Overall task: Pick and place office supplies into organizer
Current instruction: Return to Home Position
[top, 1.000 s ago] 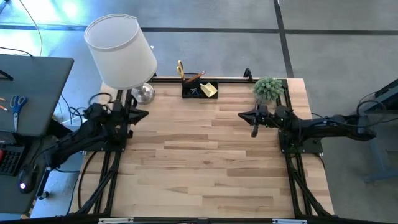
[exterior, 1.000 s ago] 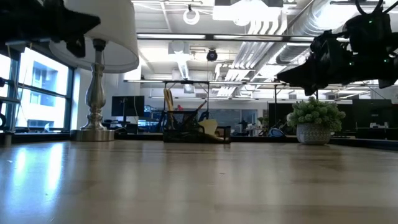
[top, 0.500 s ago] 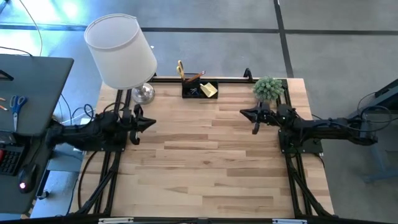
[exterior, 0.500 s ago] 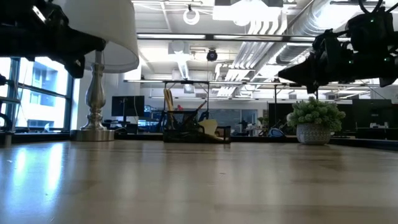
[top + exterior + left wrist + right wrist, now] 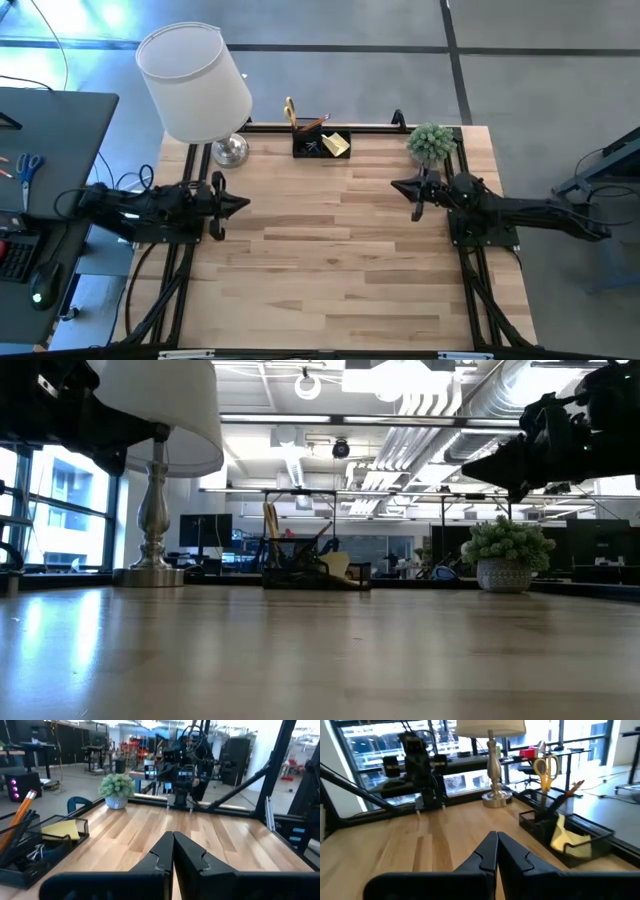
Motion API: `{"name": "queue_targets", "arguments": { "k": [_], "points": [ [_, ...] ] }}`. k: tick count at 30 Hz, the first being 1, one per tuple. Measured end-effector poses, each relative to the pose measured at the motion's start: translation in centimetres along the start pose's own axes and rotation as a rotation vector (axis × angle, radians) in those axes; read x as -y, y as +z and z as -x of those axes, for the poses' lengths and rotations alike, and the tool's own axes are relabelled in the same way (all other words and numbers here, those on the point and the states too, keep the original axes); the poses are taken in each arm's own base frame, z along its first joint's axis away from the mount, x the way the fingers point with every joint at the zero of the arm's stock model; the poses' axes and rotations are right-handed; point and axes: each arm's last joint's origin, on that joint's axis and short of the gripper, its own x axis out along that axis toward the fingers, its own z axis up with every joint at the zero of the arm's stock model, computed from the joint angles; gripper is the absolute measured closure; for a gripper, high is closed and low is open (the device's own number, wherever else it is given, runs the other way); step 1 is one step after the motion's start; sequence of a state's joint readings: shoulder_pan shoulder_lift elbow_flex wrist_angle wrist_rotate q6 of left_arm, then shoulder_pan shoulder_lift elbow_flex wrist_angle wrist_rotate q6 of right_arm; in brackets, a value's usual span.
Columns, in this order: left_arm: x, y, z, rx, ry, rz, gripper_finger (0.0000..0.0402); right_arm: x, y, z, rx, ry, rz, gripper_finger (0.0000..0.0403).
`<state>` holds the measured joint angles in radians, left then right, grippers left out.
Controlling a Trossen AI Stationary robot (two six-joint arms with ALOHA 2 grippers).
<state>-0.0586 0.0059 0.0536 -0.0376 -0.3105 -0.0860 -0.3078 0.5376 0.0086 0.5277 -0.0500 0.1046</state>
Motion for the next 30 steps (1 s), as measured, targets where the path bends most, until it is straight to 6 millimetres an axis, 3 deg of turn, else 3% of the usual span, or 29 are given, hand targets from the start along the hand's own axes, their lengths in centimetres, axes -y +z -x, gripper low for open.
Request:
{"name": "queue_targets", "arguments": {
  "k": [7, 17, 30],
  "points": [
    [0.0, 1.4, 0.5, -0.017, -0.002, -0.033, 0.0402, -0.7, -0.1, 1.5, -0.011, -0.061, 0.009, 0.0403],
    [0.1, -0.5, -0.1, -0.005, -0.049, -0.030, 0.0402, -1.4, -0.6, 2.8, -0.047, -0.056, 0.044, 0.0402],
    [0.6, -0.8, -0.2, 0.027, -0.212, -0.050, 0.0402, -1.6, -0.7, 2.9, -0.047, -0.059, 0.035, 0.0402]
  ]
}}
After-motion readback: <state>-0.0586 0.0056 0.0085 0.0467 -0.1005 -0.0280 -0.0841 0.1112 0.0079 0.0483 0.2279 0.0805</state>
